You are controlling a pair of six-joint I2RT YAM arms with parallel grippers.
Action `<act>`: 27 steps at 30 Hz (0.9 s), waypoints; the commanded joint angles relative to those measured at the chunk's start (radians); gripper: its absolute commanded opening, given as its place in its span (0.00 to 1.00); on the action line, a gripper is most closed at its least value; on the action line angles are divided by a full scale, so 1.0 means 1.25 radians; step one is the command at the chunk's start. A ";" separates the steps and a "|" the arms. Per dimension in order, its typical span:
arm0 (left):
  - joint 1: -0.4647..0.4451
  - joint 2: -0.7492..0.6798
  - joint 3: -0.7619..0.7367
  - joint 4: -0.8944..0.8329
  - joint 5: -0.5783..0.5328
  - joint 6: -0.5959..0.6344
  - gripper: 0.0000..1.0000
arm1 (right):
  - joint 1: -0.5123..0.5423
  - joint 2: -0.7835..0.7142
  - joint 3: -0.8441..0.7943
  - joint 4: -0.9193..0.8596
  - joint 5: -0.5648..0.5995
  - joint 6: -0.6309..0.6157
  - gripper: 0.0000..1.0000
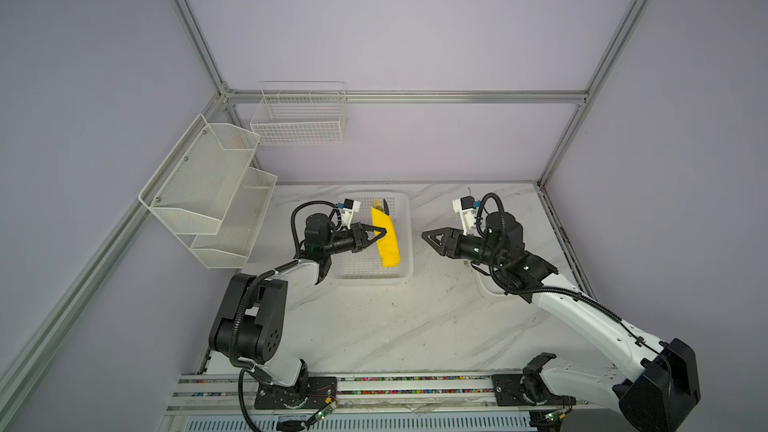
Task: Place the utensils on the paper napkin and roll it up
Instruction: 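Open the right gripper while the left gripper carries the bundle toward the basket, then lower the yellow bundle upright into the white perforated basket with the left gripper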
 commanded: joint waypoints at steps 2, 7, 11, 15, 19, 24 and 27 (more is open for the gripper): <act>0.003 0.036 0.134 -0.263 0.004 0.226 0.10 | 0.004 -0.009 -0.002 -0.015 0.021 -0.019 0.48; 0.003 0.108 0.192 -0.299 -0.002 0.246 0.10 | 0.003 0.003 -0.003 -0.016 0.019 -0.023 0.48; 0.003 0.170 0.251 -0.336 -0.017 0.266 0.10 | 0.003 0.012 -0.001 -0.016 0.022 -0.023 0.48; 0.002 0.228 0.304 -0.345 -0.016 0.266 0.09 | 0.004 0.017 -0.004 -0.016 0.021 -0.022 0.48; -0.003 0.287 0.353 -0.347 -0.011 0.262 0.10 | 0.003 0.026 -0.007 -0.015 0.023 -0.023 0.48; -0.007 0.354 0.398 -0.349 -0.012 0.253 0.10 | 0.002 0.045 -0.004 -0.012 0.021 -0.027 0.48; -0.012 0.384 0.422 -0.349 -0.006 0.248 0.10 | 0.002 0.055 -0.006 -0.007 0.016 -0.030 0.48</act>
